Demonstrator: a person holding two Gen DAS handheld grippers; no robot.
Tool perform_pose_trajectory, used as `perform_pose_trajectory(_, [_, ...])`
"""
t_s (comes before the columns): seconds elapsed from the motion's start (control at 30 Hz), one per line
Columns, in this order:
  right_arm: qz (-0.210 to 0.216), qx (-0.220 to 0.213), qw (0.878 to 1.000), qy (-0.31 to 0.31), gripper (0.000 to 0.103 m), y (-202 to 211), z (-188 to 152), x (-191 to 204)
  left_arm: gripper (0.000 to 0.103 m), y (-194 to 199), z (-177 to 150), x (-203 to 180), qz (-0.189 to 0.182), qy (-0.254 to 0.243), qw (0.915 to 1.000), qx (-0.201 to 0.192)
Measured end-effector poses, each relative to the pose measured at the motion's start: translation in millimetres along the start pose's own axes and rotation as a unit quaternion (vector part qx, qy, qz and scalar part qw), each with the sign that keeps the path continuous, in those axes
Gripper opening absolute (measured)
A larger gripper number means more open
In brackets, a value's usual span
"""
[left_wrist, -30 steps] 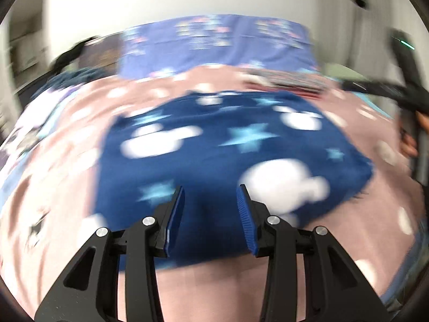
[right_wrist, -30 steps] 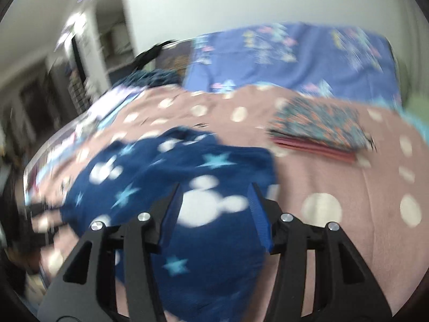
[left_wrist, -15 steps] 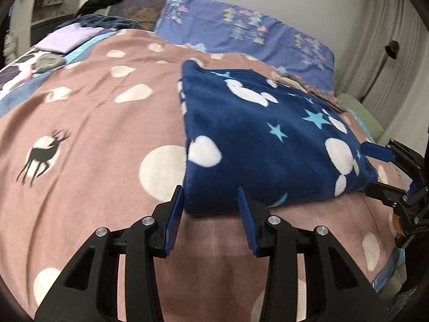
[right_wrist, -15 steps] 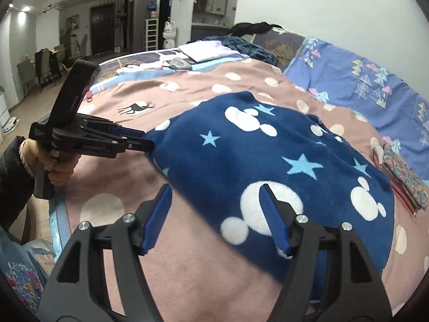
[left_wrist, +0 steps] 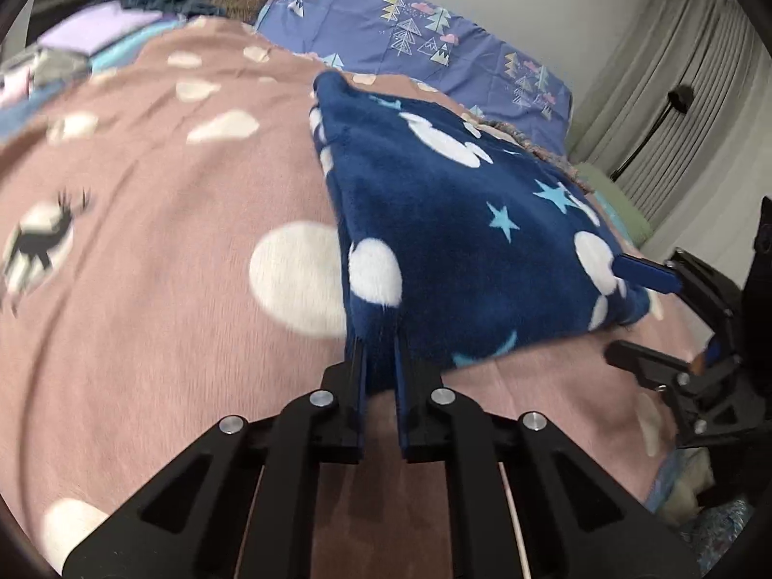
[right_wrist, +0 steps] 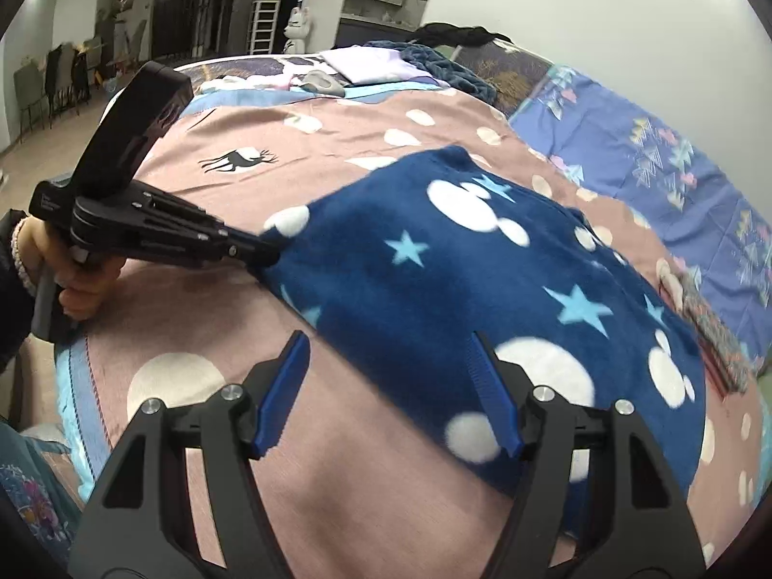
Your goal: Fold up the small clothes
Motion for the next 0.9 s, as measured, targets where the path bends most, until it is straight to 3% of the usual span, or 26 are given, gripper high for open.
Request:
perform_pose_trajectory(0.17, [-0.042,-0.018,0.994,0.104,0.066,-16.3,12.7,47.5,0.011,11.4,10.5,-5.0,-0.014,-0.014,0.9997,-0.015])
perform_pose_trajectory(0.23, [-0.051,-0.026,0.990,0.129,0.066,-22.0,15.5,62.3,0.012,24.2,20.5,-2.0,0.002,-0.024,0.9992,-0.031])
perform_pose_trajectory(0.3, [-0.060,-0.027,0.988,0.143,0.065,-29.3,17.0,70.5,0.020,35.2,32.9,4.9,0.011,-0.023,0.9986,-0.046])
perform_pose_trajectory(0.37, [-0.073,-0.029,0.985,0.156,0.064,-37.6,18.5,77.3,0.039,40.4,48.5,14.1,0.014,-0.013,0.9983,-0.055])
perform_pose_trajectory(0.43, [-0.084,-0.034,0.981,0.173,0.064,-45.5,20.0,84.5,0.041,34.0,67.4,19.1,0.001,-0.015,0.9984,-0.054])
perform_pose_trajectory(0.53, [-0.095,-0.040,0.977,0.188,0.064,-51.7,21.0,91.6,0.057,0.2,106.1,28.1,-0.030,-0.007,0.9989,-0.034])
perform_pose_trajectory(0.73, [-0.123,-0.050,0.972,0.196,0.064,-58.5,25.4,89.5,0.057,-88.9,167.3,55.8,-0.049,0.037,0.9979,0.020])
perform_pose_trajectory(0.8, [-0.130,-0.052,0.971,0.195,0.064,-62.8,25.4,86.1,0.057,-117.8,180.4,68.1,-0.033,0.062,0.9968,0.039])
perform_pose_trajectory(0.87, [-0.128,-0.050,0.973,0.186,0.064,-65.6,26.4,82.1,0.014,-128.3,194.1,69.2,-0.037,0.072,0.9961,0.035])
perform_pose_trajectory(0.9, [-0.133,-0.053,0.972,0.185,0.063,-67.1,28.7,80.0,0.010,-124.5,204.1,66.4,-0.038,0.072,0.9965,0.020])
Point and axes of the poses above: each gripper's, at about its wrist camera, not at the fingertips, and y roughly against the way its jaws point, x to its left, z to its top, the point moved 6 cm from there along -y, roughly the way its jaws point, and after that the axes turned 7 degrees about -z, right-handed, at the moved point
